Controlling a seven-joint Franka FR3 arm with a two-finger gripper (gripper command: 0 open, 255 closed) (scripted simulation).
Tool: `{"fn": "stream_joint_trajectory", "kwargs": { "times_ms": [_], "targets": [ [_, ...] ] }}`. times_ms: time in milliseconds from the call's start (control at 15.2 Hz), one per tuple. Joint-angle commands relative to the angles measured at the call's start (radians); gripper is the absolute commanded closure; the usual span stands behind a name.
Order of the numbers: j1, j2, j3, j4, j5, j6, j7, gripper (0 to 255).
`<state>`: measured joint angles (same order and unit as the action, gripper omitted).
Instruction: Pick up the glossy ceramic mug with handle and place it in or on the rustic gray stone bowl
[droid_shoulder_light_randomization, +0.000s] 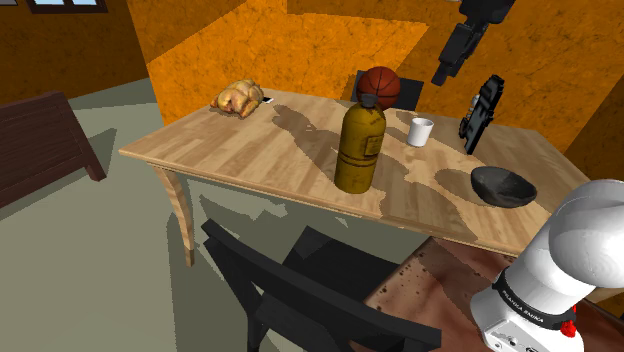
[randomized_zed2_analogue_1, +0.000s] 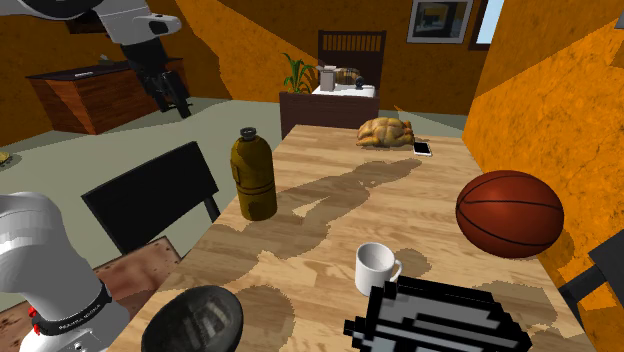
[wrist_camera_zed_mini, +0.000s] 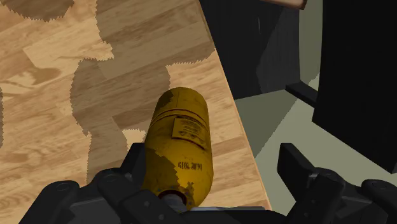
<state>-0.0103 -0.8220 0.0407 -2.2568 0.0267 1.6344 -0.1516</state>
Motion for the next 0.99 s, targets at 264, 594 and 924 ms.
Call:
{"fn": "stream_joint_trajectory", "kwargs": {
  "times_ms": [264,594,924],
  "targets": [
    [-0.019,0.035,-0.071,-0.051,-0.04,0.082,-0.08,0],
    [-0.043,0.107,-0.16,-0.089,-0.084,0.19,-0.177,0],
    [-0.062,0.21,-0.251,-0.094,-0.115,0.299,-0.275,0]
  ]
}}
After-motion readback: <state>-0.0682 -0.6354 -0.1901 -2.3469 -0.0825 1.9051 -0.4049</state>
